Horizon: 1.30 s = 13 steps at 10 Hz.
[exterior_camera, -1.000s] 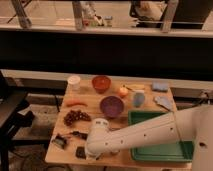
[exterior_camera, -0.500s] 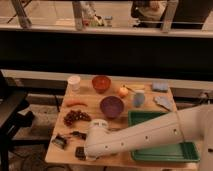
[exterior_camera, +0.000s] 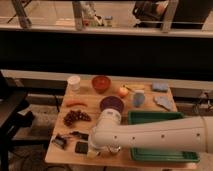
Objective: Wipe red bowl with eraser
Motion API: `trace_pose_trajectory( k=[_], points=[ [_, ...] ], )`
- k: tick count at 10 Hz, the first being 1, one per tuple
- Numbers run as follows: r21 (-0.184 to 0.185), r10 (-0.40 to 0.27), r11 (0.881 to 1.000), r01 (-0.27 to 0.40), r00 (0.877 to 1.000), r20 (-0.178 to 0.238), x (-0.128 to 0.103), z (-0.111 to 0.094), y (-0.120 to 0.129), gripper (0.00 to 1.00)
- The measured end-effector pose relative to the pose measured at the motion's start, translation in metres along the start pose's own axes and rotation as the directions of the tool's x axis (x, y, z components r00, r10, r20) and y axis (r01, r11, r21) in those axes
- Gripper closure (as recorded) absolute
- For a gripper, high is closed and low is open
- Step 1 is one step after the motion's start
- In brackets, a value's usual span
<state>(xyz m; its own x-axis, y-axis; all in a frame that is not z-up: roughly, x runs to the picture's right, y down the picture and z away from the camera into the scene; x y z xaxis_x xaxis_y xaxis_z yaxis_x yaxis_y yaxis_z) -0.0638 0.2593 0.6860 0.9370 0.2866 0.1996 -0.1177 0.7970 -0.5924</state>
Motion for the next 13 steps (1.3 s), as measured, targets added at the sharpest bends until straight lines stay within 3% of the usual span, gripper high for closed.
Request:
trace_pose_trajectory(
  k=[3,6,9,13],
  points=[
    [0.011,-0.019,1.000,0.018,0.999,0.031,-0.007,-0.014,-0.017,0.86],
    [0.026,-0.087,0.996,0.086,0.996,0.023,-0.031,-0.010,-0.053,0.86],
    [0.017,-0.161,0.987,0.161,0.987,0.004,-0.075,0.006,-0.101,0.91],
    [0.020,-0.193,0.981,0.193,0.981,-0.013,-0.099,0.021,-0.177,0.92]
  ],
)
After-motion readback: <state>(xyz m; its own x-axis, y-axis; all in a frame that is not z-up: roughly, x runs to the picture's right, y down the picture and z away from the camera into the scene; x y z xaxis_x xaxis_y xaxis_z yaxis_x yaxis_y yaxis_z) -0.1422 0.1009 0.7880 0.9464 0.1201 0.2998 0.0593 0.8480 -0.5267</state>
